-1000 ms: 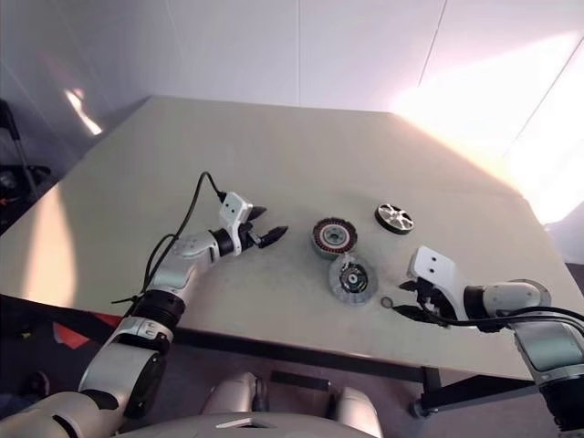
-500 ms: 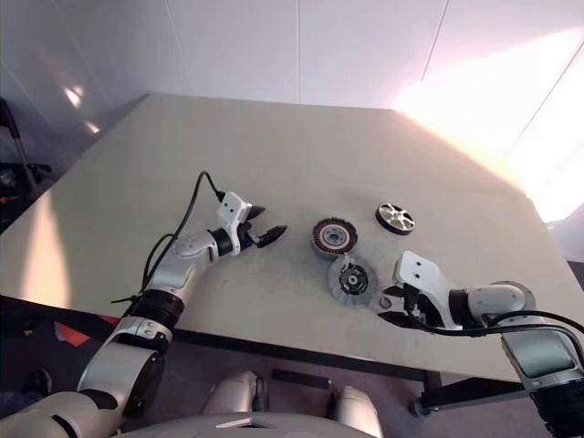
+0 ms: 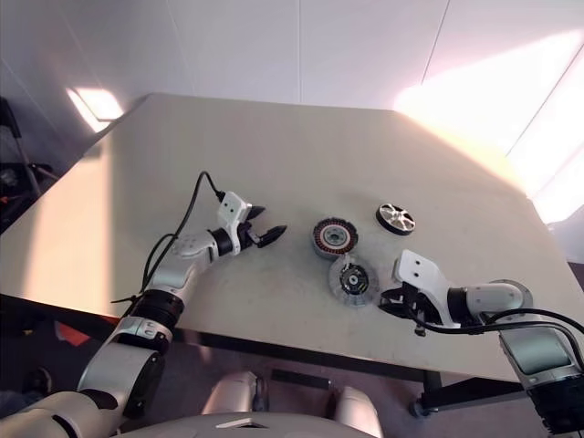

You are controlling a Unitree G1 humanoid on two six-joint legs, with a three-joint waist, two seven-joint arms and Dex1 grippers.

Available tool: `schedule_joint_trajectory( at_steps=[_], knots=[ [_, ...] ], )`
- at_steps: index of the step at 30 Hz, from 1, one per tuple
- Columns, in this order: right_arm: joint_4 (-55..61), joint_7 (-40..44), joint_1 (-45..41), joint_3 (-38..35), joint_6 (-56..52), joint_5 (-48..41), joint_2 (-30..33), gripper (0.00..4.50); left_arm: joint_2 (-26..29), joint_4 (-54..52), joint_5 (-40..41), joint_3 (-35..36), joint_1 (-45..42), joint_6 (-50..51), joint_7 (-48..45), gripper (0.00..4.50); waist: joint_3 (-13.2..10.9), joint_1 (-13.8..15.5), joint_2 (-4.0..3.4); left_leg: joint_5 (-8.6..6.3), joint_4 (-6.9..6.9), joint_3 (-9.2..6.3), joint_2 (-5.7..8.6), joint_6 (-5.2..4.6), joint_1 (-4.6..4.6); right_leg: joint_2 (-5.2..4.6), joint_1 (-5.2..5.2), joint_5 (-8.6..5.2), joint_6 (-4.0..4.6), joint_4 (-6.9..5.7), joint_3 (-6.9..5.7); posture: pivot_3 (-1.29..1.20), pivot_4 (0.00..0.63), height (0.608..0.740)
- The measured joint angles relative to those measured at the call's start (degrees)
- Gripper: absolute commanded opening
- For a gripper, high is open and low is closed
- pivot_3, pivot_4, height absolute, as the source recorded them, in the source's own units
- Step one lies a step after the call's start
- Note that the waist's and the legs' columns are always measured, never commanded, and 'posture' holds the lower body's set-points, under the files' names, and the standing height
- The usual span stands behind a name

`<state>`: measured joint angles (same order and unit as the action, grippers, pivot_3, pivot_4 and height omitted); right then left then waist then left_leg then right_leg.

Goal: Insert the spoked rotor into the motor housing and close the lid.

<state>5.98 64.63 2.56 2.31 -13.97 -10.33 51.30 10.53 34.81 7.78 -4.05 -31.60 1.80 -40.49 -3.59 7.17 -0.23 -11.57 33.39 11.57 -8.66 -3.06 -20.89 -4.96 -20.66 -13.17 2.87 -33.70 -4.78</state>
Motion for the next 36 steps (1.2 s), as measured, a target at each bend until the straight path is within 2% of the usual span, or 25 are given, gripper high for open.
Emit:
schedule_joint_trajectory(
  at_steps=[5,10,13,16,19,23,30,36],
  knots=[
    [-4.07,-1.0,-4.63,0.11,-0.57,1.23,0.55,0.57,0.02,0.11,-0.01,0.0,0.0,-0.08,0.05,4.5,0.0,-0.1,-0.06,0.0,0.28,0.0,-0.01,-0.01,-0.07,-0.02,0.02,0.01,-0.03,-0.02,0.01,0.0,0.0,0.74],
    [-6.74,-3.95,-16.46,-1.25,-2.97,1.89,0.43,0.57,-0.05,0.83,-0.15,-0.01,-0.28,-0.39,0.2,4.5,0.0,-0.21,-0.11,0.01,0.4,0.0,-0.07,0.0,-0.1,0.0,-0.07,0.16,0.09,-0.23,0.01,0.0,0.0,0.74],
    [-4.9,-4.88,-21.24,-0.66,-4.09,1.39,-3.08,0.57,-0.15,1.24,-0.2,-0.02,-0.69,-0.68,0.33,4.5,0.0,-0.03,-0.11,0.07,0.37,0.0,-0.1,-0.09,-0.27,0.01,-0.35,0.14,0.11,-0.49,0.01,0.0,0.0,0.74],
    [-4.91,-5.3,-25.32,3.57,-5.53,1.45,-8.16,0.57,-0.13,1.36,-0.22,-0.01,-1.17,-0.88,0.67,4.5,0.01,0.04,-0.13,0.09,0.73,0.0,-0.13,-0.2,-0.81,-0.02,-1.03,0.0,0.19,-1.16,0.01,0.0,0.0,0.74],
    [-7.96,-6.34,-28.09,7.15,-5.21,3.31,-11.46,0.57,-0.11,1.42,-0.22,0.0,-1.22,-1.26,0.77,4.5,0.01,0.09,-0.13,0.12,0.89,0.0,-0.14,-0.18,-1.2,-0.03,-1.42,0.0,0.19,-1.3,0.01,0.0,0.0,0.74],
    [-14.64,-7.54,-30.79,10.22,-3.01,6.74,-14.11,0.57,0.43,1.37,-0.2,0.23,-1.13,-1.33,1.18,4.5,0.01,0.03,-0.13,0.01,1.03,0.0,-0.1,0.01,-1.15,-0.1,-1.32,0.03,0.21,-1.3,0.04,0.0,0.0,0.74],
    [-25.27,-8.15,-35.11,10.79,1.45,9.38,-17.09,0.57,0.87,0.68,-0.18,0.58,0.04,-1.32,1.87,4.5,0.01,-0.09,-0.13,0.04,1.07,0.0,-0.13,0.06,-1.11,-0.09,-1.36,0.05,0.24,-1.46,0.06,0.0,0.0,0.74],
    [-28.39,-8.12,-36.94,10.79,3.43,10.39,-18.22,0.57,0.97,0.09,-0.18,0.85,0.21,-1.3,2.06,4.5,0.0,-0.09,-0.13,0.04,1.09,0.01,-0.13,0.05,-1.12,-0.09,-1.39,0.05,0.24,-1.51,0.06,0.0,0.0,0.74]
  ],
)
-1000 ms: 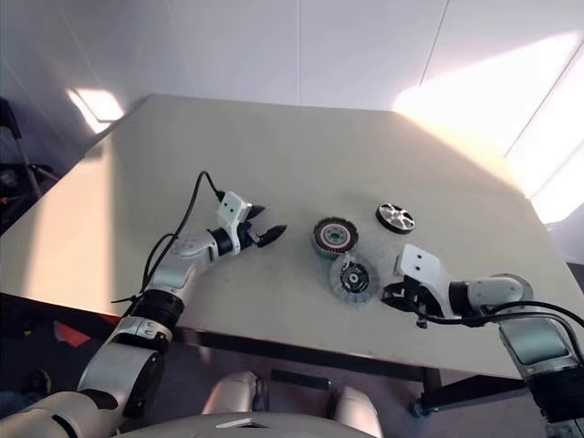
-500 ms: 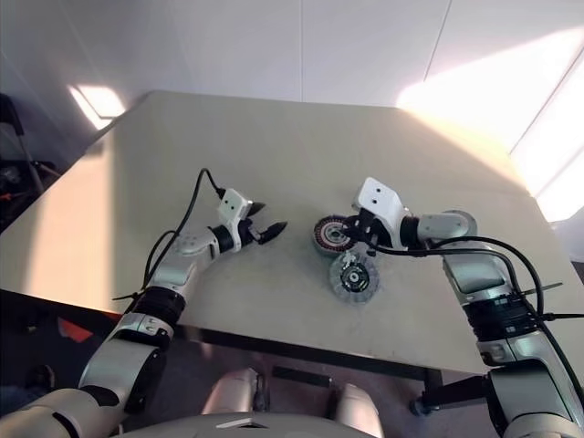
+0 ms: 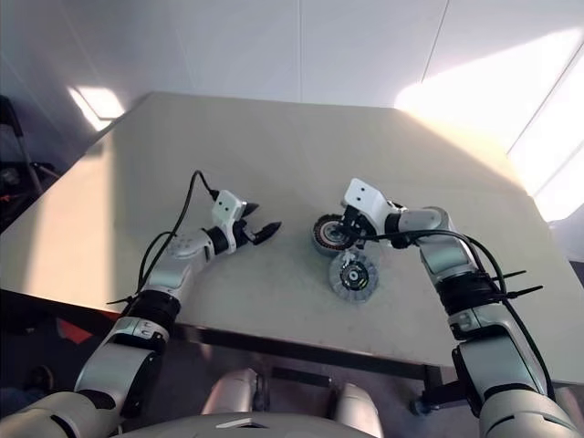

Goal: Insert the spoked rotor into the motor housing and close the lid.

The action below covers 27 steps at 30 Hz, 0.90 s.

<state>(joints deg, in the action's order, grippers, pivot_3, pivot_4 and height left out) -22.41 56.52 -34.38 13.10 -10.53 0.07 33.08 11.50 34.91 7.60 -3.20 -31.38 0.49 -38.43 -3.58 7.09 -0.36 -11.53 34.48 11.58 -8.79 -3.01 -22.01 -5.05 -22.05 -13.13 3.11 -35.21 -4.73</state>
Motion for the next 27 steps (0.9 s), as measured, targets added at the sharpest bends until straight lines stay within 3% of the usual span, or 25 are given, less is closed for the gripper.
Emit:
schedule_joint_trajectory(
  at_steps=[25,26,27],
  knots=[
    [3.27,2.2,1.85,0.91,0.12,0.98,-0.66,0.57,0.04,-0.07,-0.01,0.43,0.08,0.01,0.25,4.5,0.0,0.01,0.0,0.0,0.04,0.0,-0.01,0.01,0.05,0.0,0.03,0.0,0.0,-0.04,0.01,0.0,0.0,0.74],
    [3.39,2.28,1.86,0.91,0.03,0.98,-0.62,1.31,0.04,-0.07,0.0,0.43,0.08,0.01,0.25,4.5,0.0,0.01,0.0,0.0,0.04,0.0,-0.01,0.01,0.04,0.0,0.03,0.0,0.0,-0.03,0.01,0.0,0.0,0.74],
    [3.47,2.43,1.87,0.89,-0.01,0.93,-0.59,1.58,0.04,-0.06,-0.01,0.43,0.08,0.01,0.26,4.5,0.0,0.01,0.0,0.0,0.04,0.0,-0.01,0.01,0.04,0.0,0.03,0.0,0.0,-0.03,0.01,0.0,0.0,0.74]
  ],
)
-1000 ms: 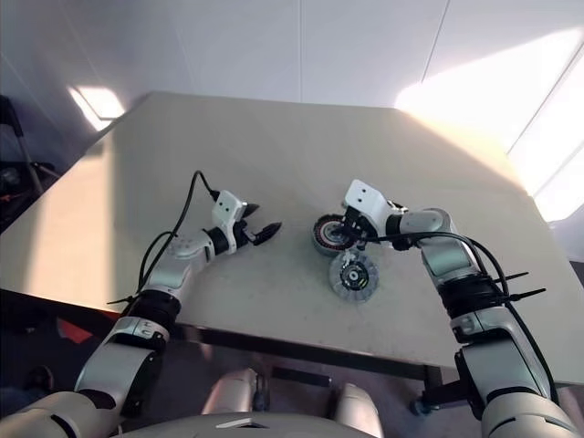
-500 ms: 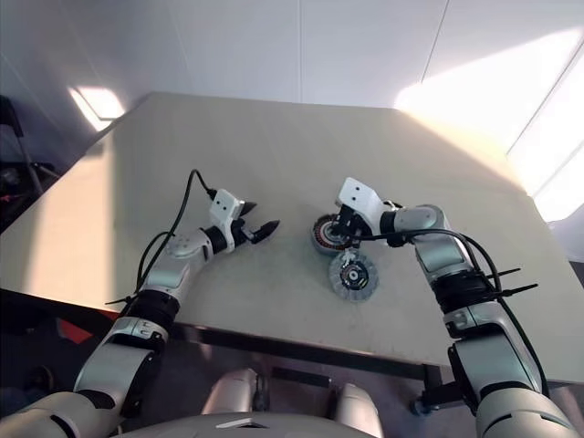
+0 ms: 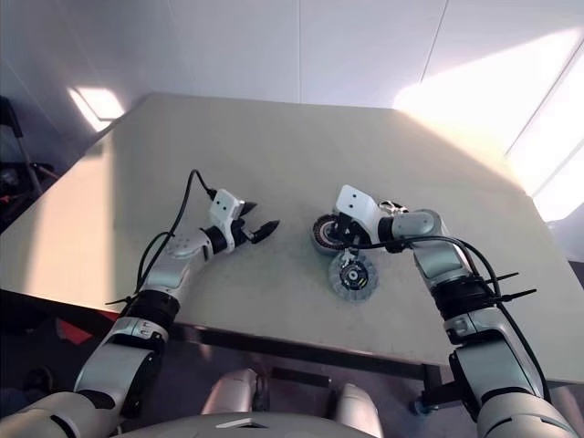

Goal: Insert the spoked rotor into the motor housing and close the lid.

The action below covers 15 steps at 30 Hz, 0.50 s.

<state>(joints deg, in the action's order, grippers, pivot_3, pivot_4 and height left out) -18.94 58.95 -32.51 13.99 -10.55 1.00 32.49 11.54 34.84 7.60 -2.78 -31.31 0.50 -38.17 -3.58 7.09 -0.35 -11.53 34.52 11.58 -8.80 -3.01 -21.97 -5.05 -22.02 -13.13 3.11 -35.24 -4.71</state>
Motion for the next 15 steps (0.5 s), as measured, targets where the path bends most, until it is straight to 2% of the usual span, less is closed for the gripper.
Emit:
schedule_joint_trajectory(
  at_steps=[2,12,15],
  knots=[
    [0.08,-0.01,0.01,-0.44,0.14,-0.03,0.15,2.26,-0.01,0.0,0.0,0.0,0.0,0.0,0.02,4.5,0.0,0.0,0.0,0.0,0.0,0.0,0.0,0.0,0.0,0.0,0.0,0.0,0.0,0.0,0.0,0.0,0.0,0.74],
    [1.86,-0.63,-0.38,-2.12,-1.21,-2.36,-0.71,2.26,-0.04,0.0,0.0,0.01,0.09,0.0,0.23,4.5,0.0,-0.02,0.0,0.0,0.01,0.0,0.0,0.01,-0.01,0.0,-0.02,0.0,0.0,-0.02,0.01,0.0,0.0,0.74],
    [1.73,-2.17,-1.35,-2.8,-2.38,-2.51,-1.36,1.61,-0.05,0.0,0.0,0.01,0.09,0.0,0.22,4.5,0.0,-0.03,0.0,0.01,0.01,0.0,0.0,0.01,-0.01,0.0,-0.03,0.0,0.0,-0.03,0.01,0.0,0.0,0.74]
  ],
)
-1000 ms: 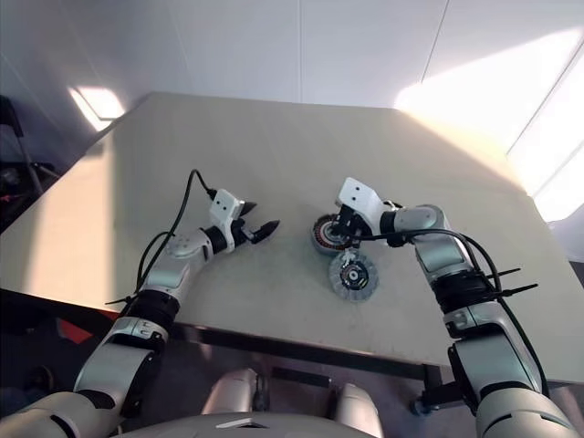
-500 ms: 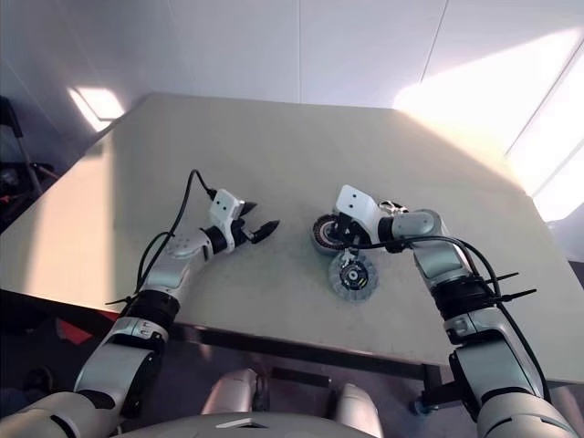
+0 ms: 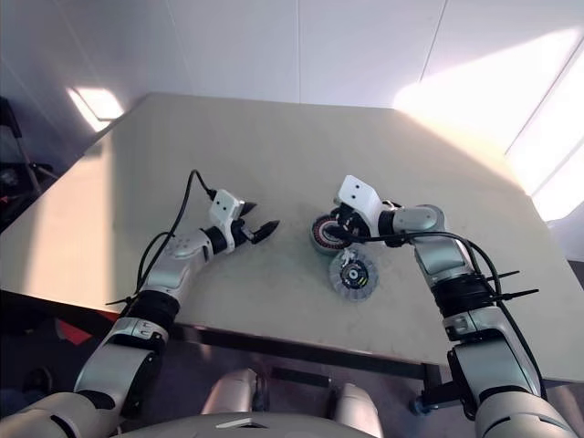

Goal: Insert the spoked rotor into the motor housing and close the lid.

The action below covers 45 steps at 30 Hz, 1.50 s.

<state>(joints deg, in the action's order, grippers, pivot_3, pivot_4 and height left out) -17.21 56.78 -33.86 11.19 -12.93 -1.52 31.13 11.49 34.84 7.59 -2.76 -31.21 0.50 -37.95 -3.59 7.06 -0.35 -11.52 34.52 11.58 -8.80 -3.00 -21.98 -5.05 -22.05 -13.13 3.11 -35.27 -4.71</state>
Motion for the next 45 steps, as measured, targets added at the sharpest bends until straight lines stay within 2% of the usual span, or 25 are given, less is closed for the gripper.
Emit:
schedule_joint_trajectory(
  at_steps=[4,5,16,20,24,28,33,36,40,45],
  knots=[
    [-0.96,-1.15,-0.68,-0.18,-0.33,0.01,-0.5,0.26,-0.01,0.0,0.0,-0.01,0.0,0.0,0.0,4.5,0.0,0.0,0.0,0.0,0.0,0.0,0.0,0.0,-0.01,0.0,0.0,0.0,0.0,0.0,0.0,0.0,0.0,0.74],
    [-1.28,-1.31,-0.67,-0.18,-0.31,0.03,-0.55,0.05,-0.01,0.0,0.0,0.0,0.01,0.0,0.01,4.5,0.0,0.0,0.0,0.0,0.0,0.0,0.0,0.0,-0.01,0.0,0.0,0.0,0.0,0.0,0.0,0.0,0.0,0.74],
    [-1.7,-2.13,2.52,1.96,0.5,1.62,-2.06,0.05,0.2,0.0,-0.02,0.06,0.12,0.0,0.27,4.5,0.0,-0.15,0.0,0.0,0.0,0.0,0.0,0.01,0.04,0.0,0.01,0.0,0.0,-0.01,0.02,0.0,0.0,0.74],
    [-3.21,-4.98,2.31,2.02,1.67,2.54,-3.06,0.05,-0.01,0.0,-0.02,0.03,0.11,0.0,0.44,4.5,0.01,-0.31,0.02,0.03,-0.01,0.0,0.0,0.08,0.38,0.0,0.35,0.0,0.0,-0.01,0.04,0.0,0.0,0.74],
    [-1.68,-4.23,2.34,1.84,0.55,2.16,-2.35,0.05,0.09,-0.02,-0.02,0.04,0.29,0.0,0.46,4.5,-0.02,-0.17,0.02,0.03,-0.03,0.0,0.01,0.09,0.54,0.0,0.58,-0.01,-0.02,0.06,0.05,0.0,0.0,0.74],
    [2.49,-4.18,2.07,-1.26,-2.05,-0.13,-1.17,0.05,0.13,-0.03,-0.02,0.03,0.44,0.01,0.45,4.5,-0.04,-0.04,0.01,0.02,-0.11,0.0,0.03,0.08,0.46,0.0,0.49,-0.01,-0.01,0.1,0.06,0.0,0.0,0.74],
    [6.13,-6.69,0.93,-8.4,-7.73,-2.47,3.41,0.05,0.04,-0.06,-0.02,0.0,0.45,0.01,0.39,4.5,-0.04,0.16,0.02,0.01,-0.16,0.0,0.04,0.05,0.39,0.01,0.45,-0.01,-0.01,0.19,0.05,0.0,0.0,0.74],
    [5.64,-8.93,2.27,-12.86,-13.23,-3.69,5.61,0.66,-0.02,-0.07,-0.02,-0.03,0.49,0.02,0.31,4.5,-0.04,0.09,0.02,0.01,-0.16,0.01,0.04,0.04,0.41,0.01,0.49,-0.01,-0.01,0.23,0.05,0.0,0.0,0.74],
    [3.31,-12.66,4.7,-16.69,-19.73,-4.96,6.7,1.97,-0.04,-0.08,-0.03,-0.05,0.82,0.02,0.14,4.5,-0.07,0.02,-0.06,0.01,-0.18,0.02,0.04,0.05,0.42,0.01,0.47,-0.01,-0.01,0.23,0.05,0.0,0.0,0.74],
    [-0.75,-21.21,2.88,-32.64,-37.9,-13.64,5.68,1.97,-0.56,0.0,-0.13,-0.29,0.72,0.0,-0.27,4.5,-0.09,0.16,-0.16,0.03,-0.19,0.03,0.03,0.07,0.43,0.03,0.46,-0.01,-0.01,0.23,0.05,0.0,0.0,0.74]
  ],
)
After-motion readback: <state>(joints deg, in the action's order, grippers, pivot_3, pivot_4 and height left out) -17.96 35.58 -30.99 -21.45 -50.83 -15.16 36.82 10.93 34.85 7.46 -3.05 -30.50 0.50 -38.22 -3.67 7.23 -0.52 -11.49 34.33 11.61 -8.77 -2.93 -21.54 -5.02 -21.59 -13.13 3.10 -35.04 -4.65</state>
